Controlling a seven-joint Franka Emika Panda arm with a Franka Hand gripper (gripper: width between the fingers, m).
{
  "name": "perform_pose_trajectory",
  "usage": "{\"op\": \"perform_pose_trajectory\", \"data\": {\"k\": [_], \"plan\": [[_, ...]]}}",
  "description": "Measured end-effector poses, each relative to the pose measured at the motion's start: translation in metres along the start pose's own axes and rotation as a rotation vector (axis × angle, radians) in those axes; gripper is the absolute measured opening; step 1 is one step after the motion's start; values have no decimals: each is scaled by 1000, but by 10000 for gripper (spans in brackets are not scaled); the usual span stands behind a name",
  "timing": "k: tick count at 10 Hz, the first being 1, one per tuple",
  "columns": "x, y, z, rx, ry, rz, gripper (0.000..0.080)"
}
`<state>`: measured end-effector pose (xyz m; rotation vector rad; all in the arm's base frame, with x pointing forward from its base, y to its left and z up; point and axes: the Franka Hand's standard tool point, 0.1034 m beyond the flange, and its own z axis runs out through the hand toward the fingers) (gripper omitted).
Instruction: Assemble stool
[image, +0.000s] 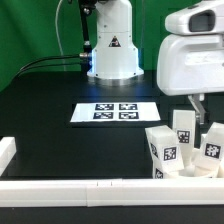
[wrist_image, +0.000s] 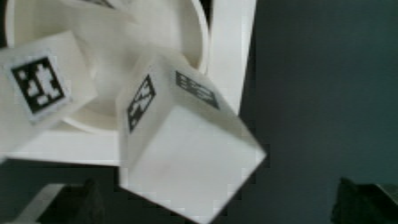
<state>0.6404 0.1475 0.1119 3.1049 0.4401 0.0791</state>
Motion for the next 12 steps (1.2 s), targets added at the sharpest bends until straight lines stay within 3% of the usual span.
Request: {"op": "perform_pose_trajectory", "data": {"k": [3,5,9,10,11,12], "plan": [[-1,7,2,-25,-7,-185,649],[-4,7,20,-61,-48,-436,649],[-8,17,34,-73,-66,-525,649],[-8,18,35,-75,-67,-512,622],[-8,19,35,-78,-68,-515,457],[-8,20,35,-79,-67,-486,457]]}}
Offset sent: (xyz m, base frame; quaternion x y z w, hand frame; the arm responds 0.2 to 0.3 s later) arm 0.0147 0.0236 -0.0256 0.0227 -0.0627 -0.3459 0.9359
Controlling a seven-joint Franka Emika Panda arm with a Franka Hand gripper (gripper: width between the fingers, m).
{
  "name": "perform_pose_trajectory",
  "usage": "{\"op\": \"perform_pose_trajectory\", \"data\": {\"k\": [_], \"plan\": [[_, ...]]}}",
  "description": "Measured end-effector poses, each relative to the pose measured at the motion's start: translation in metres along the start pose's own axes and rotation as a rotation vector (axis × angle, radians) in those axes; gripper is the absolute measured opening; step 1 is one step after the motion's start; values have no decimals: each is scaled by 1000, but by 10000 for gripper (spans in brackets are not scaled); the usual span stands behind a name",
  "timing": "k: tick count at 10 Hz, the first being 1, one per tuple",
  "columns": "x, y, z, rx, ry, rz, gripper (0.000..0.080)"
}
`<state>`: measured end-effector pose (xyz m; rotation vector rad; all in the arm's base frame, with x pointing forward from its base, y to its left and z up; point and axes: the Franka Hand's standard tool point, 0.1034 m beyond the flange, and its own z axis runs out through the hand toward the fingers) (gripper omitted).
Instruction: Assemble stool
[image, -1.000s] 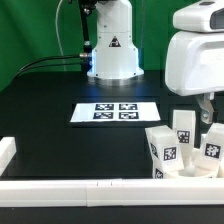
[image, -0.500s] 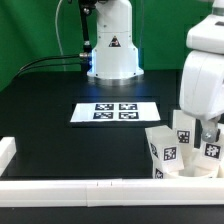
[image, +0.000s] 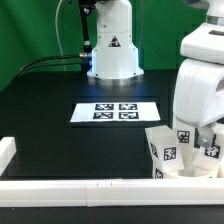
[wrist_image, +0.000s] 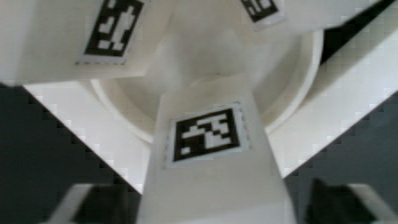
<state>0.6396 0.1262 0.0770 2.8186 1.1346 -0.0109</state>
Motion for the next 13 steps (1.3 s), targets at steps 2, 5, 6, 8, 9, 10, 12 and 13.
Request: {"op": "perform_pose_trajectory", "data": {"k": [2,5,6,8,9,10,12,13], "plan": [[0,0,0,0,0,227,334],[-2,6,0,17,11,780,334],[-4,8,0,47,8,935,334],[-4,7,1,45,5,1055,334],[-5,8,2,45,2,1136,334],[-5,8,2,48,1,1240,334],[-9,9,4,62,21,1644,334],[-13,9,5,80,60,1828,334]]}}
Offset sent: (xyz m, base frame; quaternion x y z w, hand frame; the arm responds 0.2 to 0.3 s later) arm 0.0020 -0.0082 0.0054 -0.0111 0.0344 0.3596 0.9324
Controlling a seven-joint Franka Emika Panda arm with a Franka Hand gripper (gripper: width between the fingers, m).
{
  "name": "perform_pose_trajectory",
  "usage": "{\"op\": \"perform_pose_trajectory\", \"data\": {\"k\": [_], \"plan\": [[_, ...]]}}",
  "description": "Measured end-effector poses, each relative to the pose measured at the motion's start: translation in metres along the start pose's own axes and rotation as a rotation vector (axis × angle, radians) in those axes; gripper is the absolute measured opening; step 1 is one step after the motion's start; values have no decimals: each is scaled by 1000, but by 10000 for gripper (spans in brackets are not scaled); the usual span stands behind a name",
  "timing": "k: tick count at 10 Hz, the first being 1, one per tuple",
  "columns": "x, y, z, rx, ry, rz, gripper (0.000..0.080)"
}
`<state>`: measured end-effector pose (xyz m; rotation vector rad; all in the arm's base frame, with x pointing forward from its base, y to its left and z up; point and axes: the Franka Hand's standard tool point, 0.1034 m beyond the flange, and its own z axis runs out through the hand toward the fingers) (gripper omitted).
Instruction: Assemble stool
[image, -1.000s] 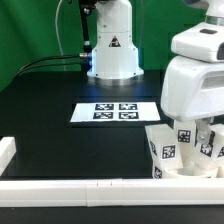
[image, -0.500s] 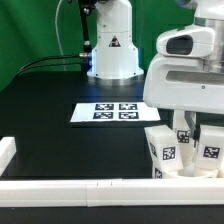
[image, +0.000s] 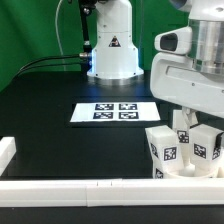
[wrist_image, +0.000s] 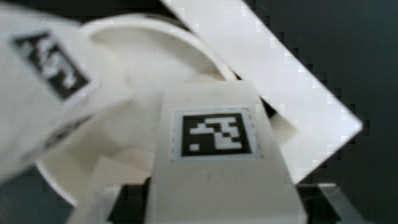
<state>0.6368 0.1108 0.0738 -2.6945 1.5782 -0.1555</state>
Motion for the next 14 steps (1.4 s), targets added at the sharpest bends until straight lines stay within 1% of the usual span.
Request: {"op": "perform_pose_trajectory", "data": {"k": [1,3,5,6,7,8,10,11,12,13,14], "plan": [[0,2,0,6,7,101,334],[0,2,0,4,5,167,334],[-1,3,0,5,-6,358,334],[-2,6,1,28,-3,589,334],[-4,8,1,62,3,738,334],[-3,9,0,80,-14,832,334],[-4,9,1,82,-22,825,334],[-4,9,1,81,-20,800,440],[-5,9,0,79,-19,743,570],[-8,9,-4,58,-30,627,624],[-9,5,-15,67,-34,427,624]]}}
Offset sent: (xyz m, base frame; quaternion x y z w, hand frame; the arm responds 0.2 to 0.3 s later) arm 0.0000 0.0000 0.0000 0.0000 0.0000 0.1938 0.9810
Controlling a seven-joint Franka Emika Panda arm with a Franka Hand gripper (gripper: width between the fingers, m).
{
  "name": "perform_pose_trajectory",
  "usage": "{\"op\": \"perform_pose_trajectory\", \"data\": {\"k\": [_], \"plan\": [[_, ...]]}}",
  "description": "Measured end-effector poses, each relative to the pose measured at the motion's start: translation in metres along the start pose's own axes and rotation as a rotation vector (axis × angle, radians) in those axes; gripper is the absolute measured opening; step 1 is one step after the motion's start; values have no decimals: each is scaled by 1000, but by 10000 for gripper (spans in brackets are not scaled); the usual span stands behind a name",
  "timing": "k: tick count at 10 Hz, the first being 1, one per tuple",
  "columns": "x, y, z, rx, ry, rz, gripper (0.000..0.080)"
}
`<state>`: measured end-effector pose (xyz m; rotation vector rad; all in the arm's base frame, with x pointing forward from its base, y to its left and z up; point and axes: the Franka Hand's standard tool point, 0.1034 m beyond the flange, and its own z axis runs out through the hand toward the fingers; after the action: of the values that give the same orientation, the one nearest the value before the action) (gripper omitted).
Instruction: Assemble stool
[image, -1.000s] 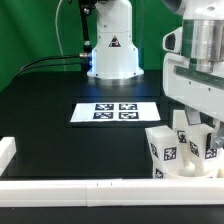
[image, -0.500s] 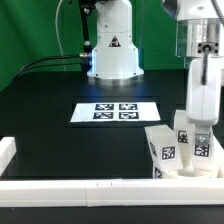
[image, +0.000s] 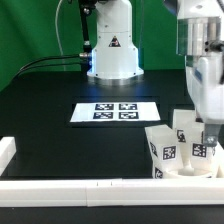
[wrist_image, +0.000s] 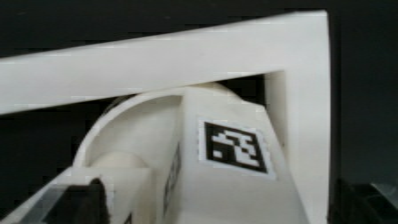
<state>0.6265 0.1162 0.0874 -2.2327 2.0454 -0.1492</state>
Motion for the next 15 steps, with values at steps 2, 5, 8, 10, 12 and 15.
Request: {"op": "perform_pose_trajectory", "data": {"k": [2,5,8,10,12,15], "plan": [[-1,-2,-12,-4,-17,-272,644],[-1,-1,-10,-7,-9,-501,648],[-4,-7,-15,-17,-16,-1045,648],[0,-5,-14,-3,6,-1141,648],[3,-6,-14,-13,18,-1287,648],[10,7,-4,-83,-40,-1471,648]]}}
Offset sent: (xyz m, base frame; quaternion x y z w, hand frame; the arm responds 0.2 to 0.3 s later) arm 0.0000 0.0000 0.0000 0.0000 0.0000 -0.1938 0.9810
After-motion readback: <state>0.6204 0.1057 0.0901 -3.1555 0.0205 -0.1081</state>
